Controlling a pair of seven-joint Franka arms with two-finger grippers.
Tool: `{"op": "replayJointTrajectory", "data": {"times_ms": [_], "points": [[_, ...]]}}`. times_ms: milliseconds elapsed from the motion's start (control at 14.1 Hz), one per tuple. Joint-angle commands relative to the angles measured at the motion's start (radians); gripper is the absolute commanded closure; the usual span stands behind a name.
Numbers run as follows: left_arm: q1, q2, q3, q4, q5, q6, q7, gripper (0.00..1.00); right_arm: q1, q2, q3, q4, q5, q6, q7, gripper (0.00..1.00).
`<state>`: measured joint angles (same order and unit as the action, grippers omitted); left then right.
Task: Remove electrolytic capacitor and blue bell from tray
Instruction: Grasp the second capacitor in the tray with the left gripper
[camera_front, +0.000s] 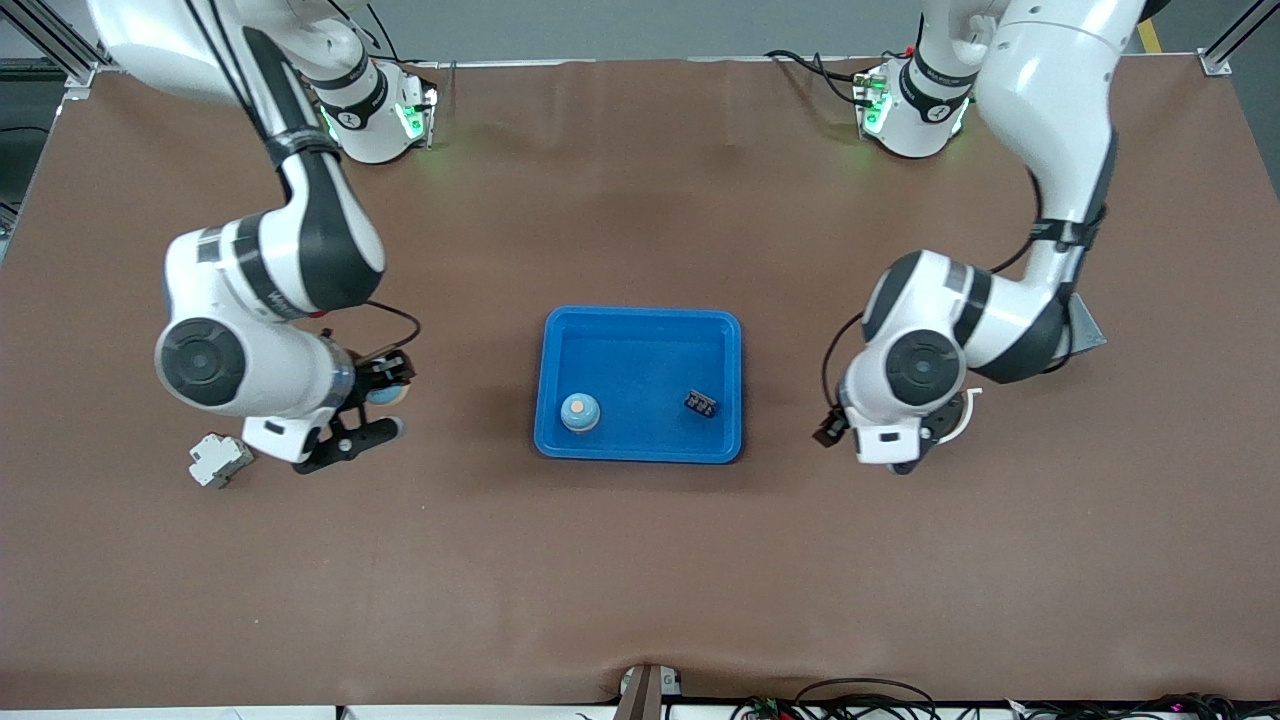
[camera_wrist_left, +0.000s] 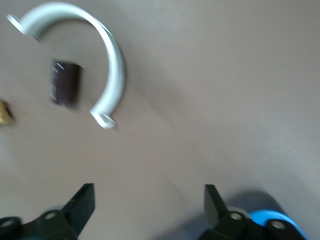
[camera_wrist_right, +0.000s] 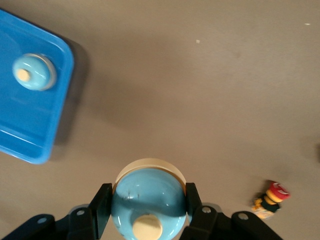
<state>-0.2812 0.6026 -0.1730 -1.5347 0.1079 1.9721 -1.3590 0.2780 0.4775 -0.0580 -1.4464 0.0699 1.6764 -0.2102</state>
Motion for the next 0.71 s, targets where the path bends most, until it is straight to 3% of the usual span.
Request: {"op": "replayJointTrajectory", "data": {"times_ms": [0, 283, 636], "points": [[-0.061, 0.075, 0.006, 0.076, -0.02, 0.059, -0.115, 0.15, -0.026, -0.066, 0.015, -0.075, -0.07, 0.011, -0.061, 0.84], [-0.148, 0.147, 0.006, 0.129, -0.022, 0.207, -0.294, 0.18, -0.065, -0.143, 0.015, -0.196, -0.117, 0.072, -0.127, 0.84], [-0.209, 0.178, 0.006, 0.134, -0.022, 0.218, -0.37, 0.25, -0.163, -0.206, 0.017, -0.386, -0.116, 0.245, -0.271, 0.84]]}}
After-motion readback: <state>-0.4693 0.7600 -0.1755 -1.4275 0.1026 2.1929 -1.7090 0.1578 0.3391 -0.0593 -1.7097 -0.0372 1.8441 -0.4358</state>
